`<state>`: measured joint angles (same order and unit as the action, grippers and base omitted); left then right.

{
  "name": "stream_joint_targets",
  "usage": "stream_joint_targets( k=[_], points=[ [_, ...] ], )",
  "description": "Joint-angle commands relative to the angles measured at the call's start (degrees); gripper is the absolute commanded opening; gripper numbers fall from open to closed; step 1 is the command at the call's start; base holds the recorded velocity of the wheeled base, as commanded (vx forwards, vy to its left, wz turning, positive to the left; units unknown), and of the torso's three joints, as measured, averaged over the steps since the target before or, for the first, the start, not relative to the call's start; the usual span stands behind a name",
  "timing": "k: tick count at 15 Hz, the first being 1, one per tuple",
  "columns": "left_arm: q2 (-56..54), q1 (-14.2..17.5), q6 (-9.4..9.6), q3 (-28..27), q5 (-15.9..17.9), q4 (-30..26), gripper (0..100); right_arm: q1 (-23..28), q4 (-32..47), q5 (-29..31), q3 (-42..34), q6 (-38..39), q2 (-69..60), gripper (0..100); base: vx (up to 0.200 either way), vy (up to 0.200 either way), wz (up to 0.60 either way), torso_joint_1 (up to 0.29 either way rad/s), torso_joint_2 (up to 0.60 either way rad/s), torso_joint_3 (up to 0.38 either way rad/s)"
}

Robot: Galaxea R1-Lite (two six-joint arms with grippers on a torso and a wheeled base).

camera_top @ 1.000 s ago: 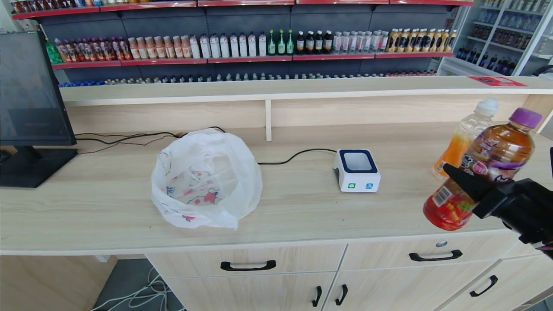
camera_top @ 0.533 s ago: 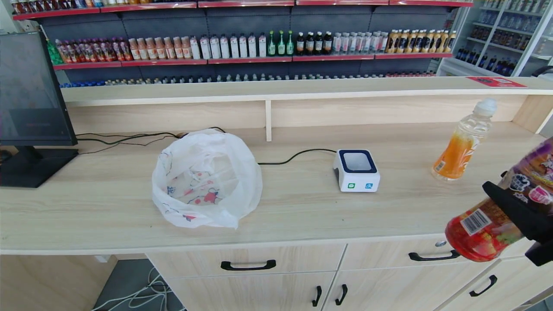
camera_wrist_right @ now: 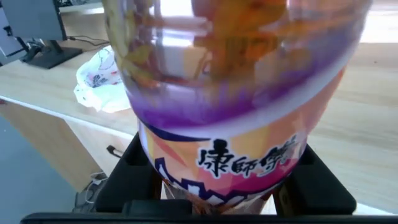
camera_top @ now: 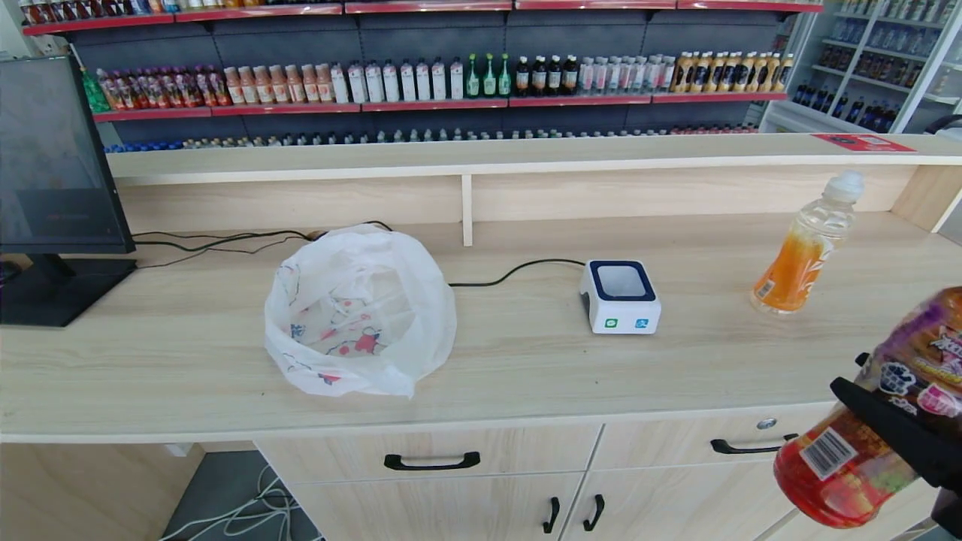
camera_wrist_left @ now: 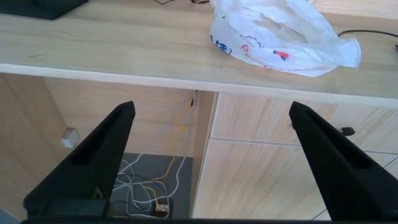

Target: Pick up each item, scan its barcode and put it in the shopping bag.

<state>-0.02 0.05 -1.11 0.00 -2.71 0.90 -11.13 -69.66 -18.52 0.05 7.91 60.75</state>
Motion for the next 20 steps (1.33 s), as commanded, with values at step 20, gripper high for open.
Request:
stream_joint_targets(
  k=[20],
  points=[
    [0.0,0.0,-0.03,0.0,0.0,0.1,100,-26.0,33.4,-2.8,16.9,22.8,-12.1,0,0.000,0.000,0.00,0.000,0.00,0.000]
  ],
)
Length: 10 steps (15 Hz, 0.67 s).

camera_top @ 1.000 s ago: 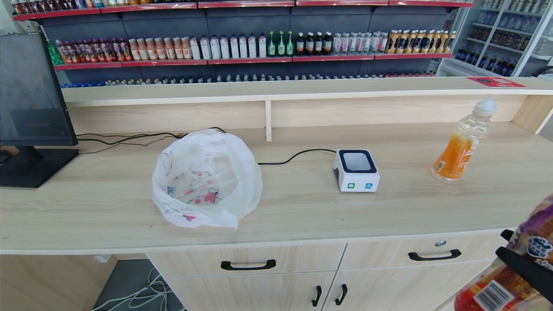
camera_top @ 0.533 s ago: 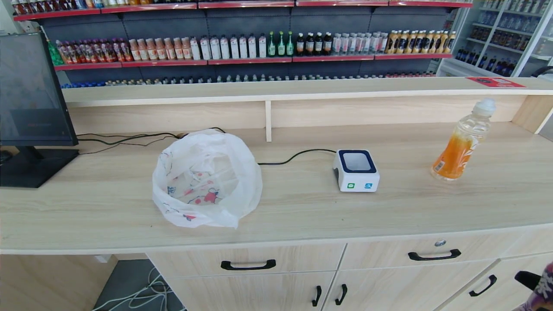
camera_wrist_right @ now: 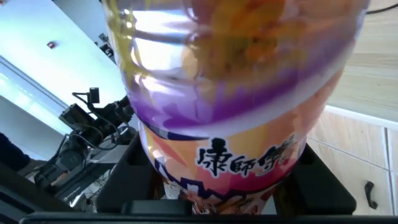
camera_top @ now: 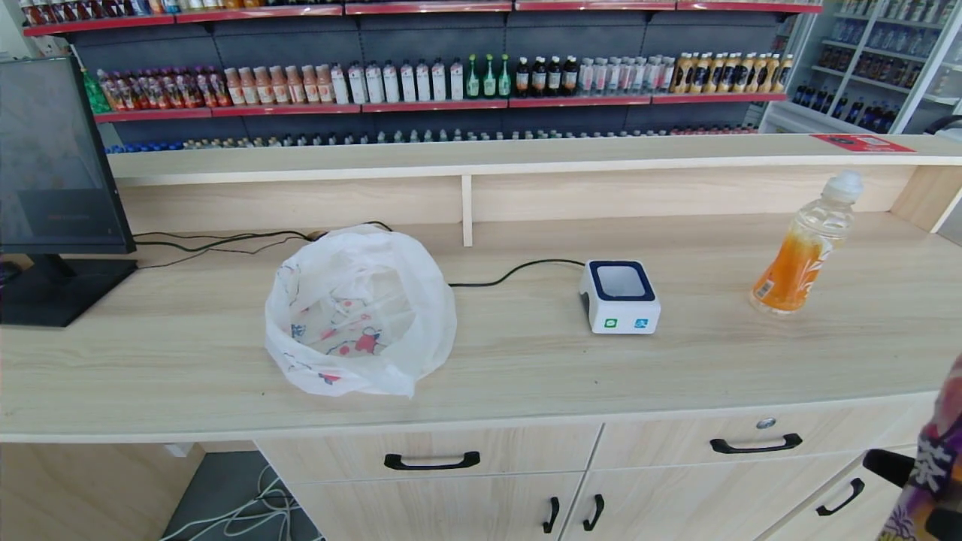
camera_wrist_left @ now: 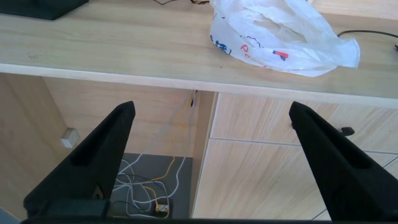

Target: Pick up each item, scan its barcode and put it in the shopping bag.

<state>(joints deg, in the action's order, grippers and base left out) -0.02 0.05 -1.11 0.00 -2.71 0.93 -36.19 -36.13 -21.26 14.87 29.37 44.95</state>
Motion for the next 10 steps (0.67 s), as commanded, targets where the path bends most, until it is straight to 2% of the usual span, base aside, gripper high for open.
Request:
stream_joint_targets(
  k=[1,3,6,10],
  points=[
    [0.0,0.0,-0.03,0.0,0.0,0.0,100,-1.1,-1.0,0.0,3.5,2.4,5.7,0,0.000,0.000,0.00,0.000,0.00,0.000],
    [0.0,0.0,-0.03,0.0,0.0,0.0,100,-1.1,-7.1,0.0,4.2,2.5,11.0,0,0.000,0.000,0.00,0.000,0.00,0.000],
    [0.0,0.0,-0.03,0.0,0.0,0.0,100,-1.0,-20.4,0.0,4.6,2.6,21.6,0,0.000,0.000,0.00,0.000,0.00,0.000],
    [0.0,0.0,-0.03,0.0,0.0,0.0,100,-1.1,-29.5,0.0,6.3,2.7,30.4,0,0.000,0.000,0.00,0.000,0.00,0.000]
  ],
)
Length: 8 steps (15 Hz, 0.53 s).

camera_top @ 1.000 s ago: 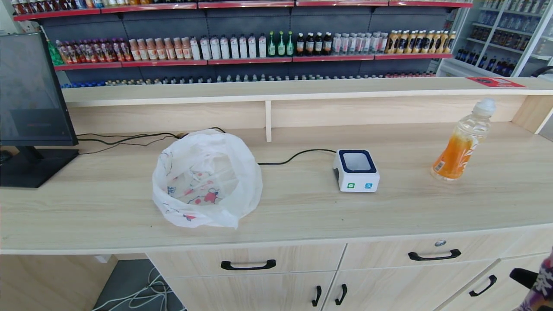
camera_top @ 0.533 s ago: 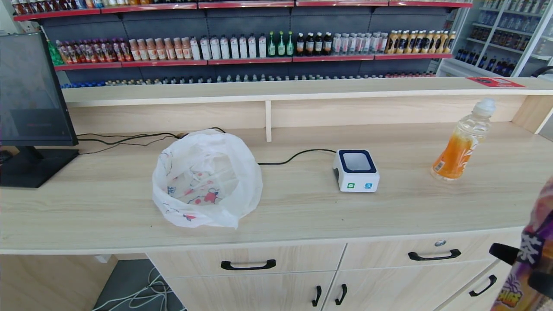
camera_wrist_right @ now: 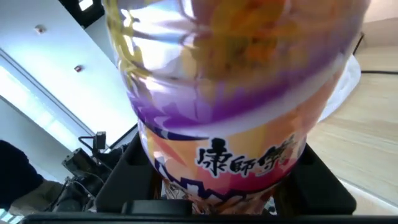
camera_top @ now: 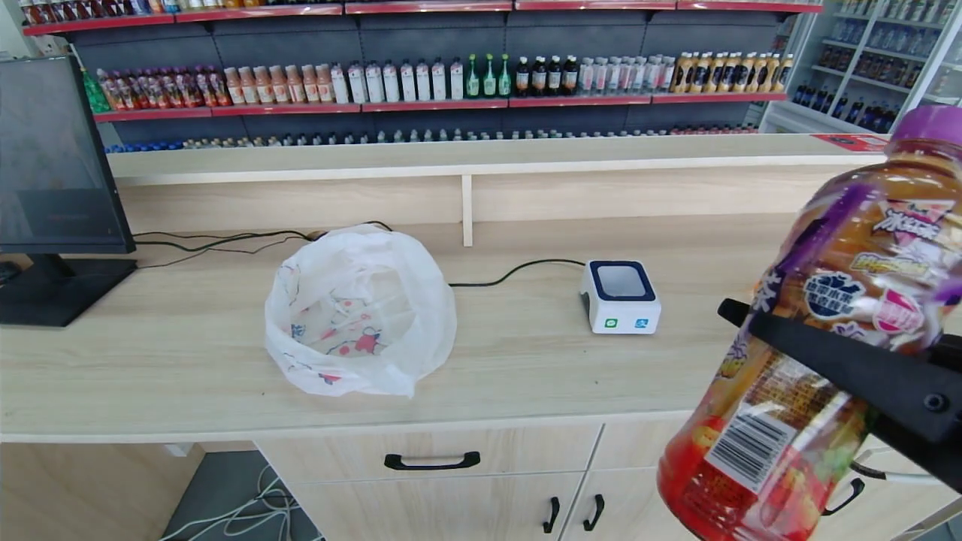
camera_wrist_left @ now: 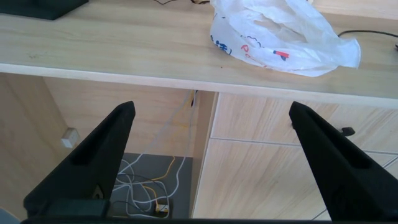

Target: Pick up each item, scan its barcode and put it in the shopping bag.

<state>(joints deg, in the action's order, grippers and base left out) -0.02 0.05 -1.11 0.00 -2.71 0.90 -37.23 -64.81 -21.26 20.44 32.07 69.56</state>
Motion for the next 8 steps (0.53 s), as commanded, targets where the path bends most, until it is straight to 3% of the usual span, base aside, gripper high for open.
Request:
stream_joint_targets(
  k=[1,4,8],
  points=[
    [0.0,0.0,-0.03,0.0,0.0,0.1,100,0.0,-2.7,0.0,1.4,1.1,7.2,0,0.000,0.000,0.00,0.000,0.00,0.000],
    [0.0,0.0,-0.03,0.0,0.0,0.1,100,-0.7,-4.5,-1.0,3.6,5.2,7.9,0,0.000,0.000,0.00,0.000,0.00,0.000],
    [0.0,0.0,-0.03,0.0,0.0,0.1,100,-5.3,-5.4,-2.8,7.4,9.4,8.0,0,0.000,0.000,0.00,0.000,0.00,0.000]
  ],
)
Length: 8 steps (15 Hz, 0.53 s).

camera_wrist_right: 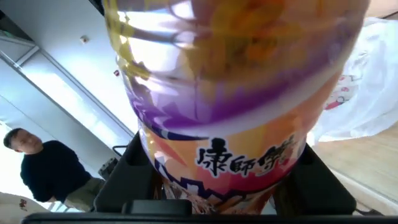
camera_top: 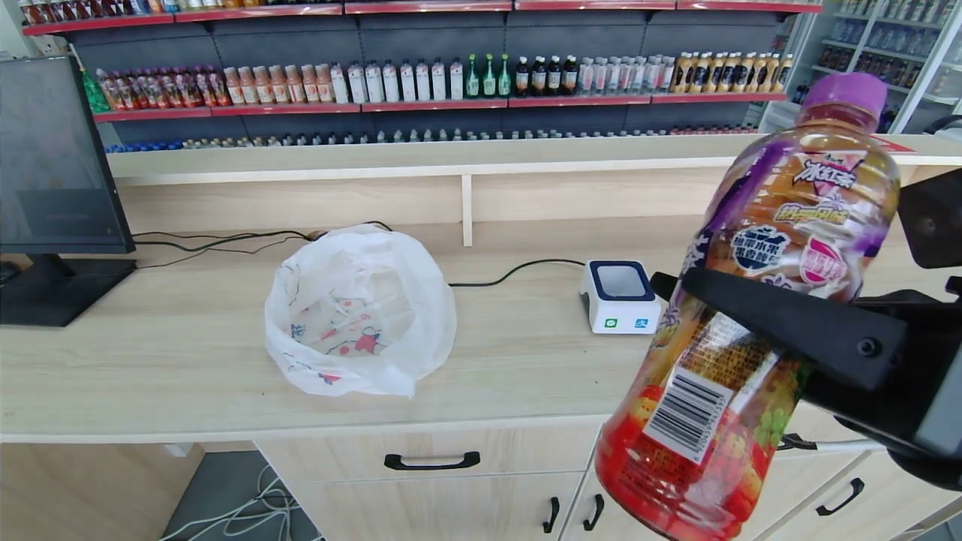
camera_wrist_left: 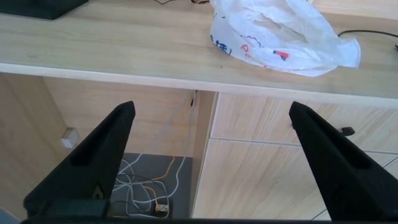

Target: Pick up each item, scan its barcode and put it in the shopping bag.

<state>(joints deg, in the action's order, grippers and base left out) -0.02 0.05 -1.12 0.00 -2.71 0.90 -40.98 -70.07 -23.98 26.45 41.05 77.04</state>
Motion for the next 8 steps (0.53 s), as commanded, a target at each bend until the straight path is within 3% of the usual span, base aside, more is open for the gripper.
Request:
stream_joint_targets(
  k=[1,8],
  points=[
    [0.0,0.0,-0.02,0.0,0.0,0.0,100,-2.8,-0.2,-0.2,1.9,1.4,0.4,0,0.000,0.000,0.00,0.000,0.00,0.000],
    [0.0,0.0,-0.02,0.0,0.0,0.0,100,-9.4,-0.2,-0.2,7.5,3.0,2.3,0,0.000,0.000,0.00,0.000,0.00,0.000]
  ],
)
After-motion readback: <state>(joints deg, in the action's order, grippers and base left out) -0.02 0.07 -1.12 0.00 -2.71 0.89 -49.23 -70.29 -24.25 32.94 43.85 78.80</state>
